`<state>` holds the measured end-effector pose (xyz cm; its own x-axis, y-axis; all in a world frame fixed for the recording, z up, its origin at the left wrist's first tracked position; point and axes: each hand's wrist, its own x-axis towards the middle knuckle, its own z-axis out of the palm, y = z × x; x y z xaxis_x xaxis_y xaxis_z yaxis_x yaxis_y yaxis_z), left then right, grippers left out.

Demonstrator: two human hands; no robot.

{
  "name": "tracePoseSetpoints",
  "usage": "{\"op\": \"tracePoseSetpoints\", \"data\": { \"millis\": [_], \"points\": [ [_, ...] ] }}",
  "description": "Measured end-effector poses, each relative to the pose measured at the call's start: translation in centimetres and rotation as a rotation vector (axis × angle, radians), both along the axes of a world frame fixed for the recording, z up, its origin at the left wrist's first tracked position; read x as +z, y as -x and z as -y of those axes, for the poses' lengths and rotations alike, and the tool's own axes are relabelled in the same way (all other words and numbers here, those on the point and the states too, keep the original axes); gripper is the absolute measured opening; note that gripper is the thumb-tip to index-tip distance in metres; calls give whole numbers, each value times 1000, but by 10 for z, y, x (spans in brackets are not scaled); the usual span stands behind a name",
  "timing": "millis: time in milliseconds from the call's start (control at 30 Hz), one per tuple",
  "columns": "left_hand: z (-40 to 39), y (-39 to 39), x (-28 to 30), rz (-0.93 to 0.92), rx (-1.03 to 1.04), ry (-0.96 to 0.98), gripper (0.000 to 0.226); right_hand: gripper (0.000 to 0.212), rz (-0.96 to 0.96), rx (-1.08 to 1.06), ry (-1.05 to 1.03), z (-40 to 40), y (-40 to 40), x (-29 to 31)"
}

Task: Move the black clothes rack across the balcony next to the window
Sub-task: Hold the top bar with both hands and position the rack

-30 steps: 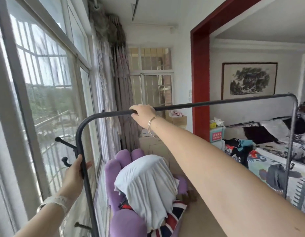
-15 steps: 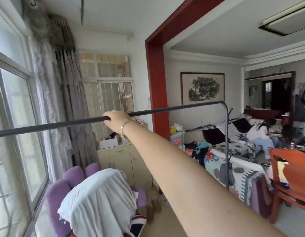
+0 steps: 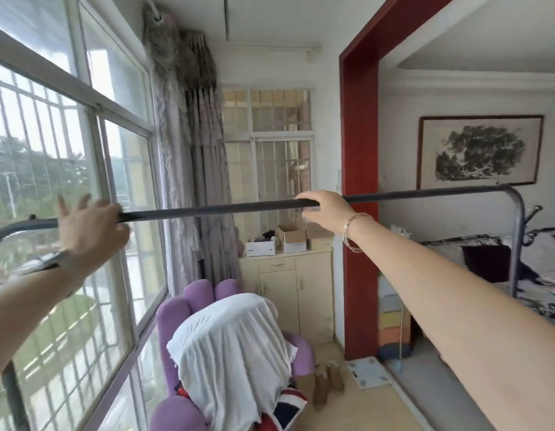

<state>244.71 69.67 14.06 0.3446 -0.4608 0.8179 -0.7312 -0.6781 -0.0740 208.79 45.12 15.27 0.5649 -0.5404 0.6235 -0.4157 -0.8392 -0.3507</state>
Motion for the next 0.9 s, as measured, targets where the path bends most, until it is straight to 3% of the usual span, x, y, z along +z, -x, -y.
{"op": "tracePoseSetpoints", "data": {
  "millis": [67, 200, 367, 467, 633, 767, 900],
  "points": [
    [26, 54, 6, 128, -58, -125, 24, 34, -7, 27, 5, 2, -1, -2],
    [77, 115, 9, 21, -301, -174, 34, 23, -45, -118, 110, 6, 3, -1],
    [121, 152, 16, -29, -409, -173, 49, 45, -273, -341, 283, 20, 31, 4],
    [138, 163, 17, -88, -401, -181, 57, 50, -328, -326, 222, 30, 34, 11],
    [151, 158, 26, -81, -368, -210, 71, 60, -233, -373, 115, 48, 23, 8],
    [151, 134, 23, -32, -371, -172, 74, 68, -23, -275, 95, 54, 3, 1],
    [137, 101, 21, -27, -369, -111, 72, 66, 44, -184, 105, 49, -35, 0]
  ]
}}
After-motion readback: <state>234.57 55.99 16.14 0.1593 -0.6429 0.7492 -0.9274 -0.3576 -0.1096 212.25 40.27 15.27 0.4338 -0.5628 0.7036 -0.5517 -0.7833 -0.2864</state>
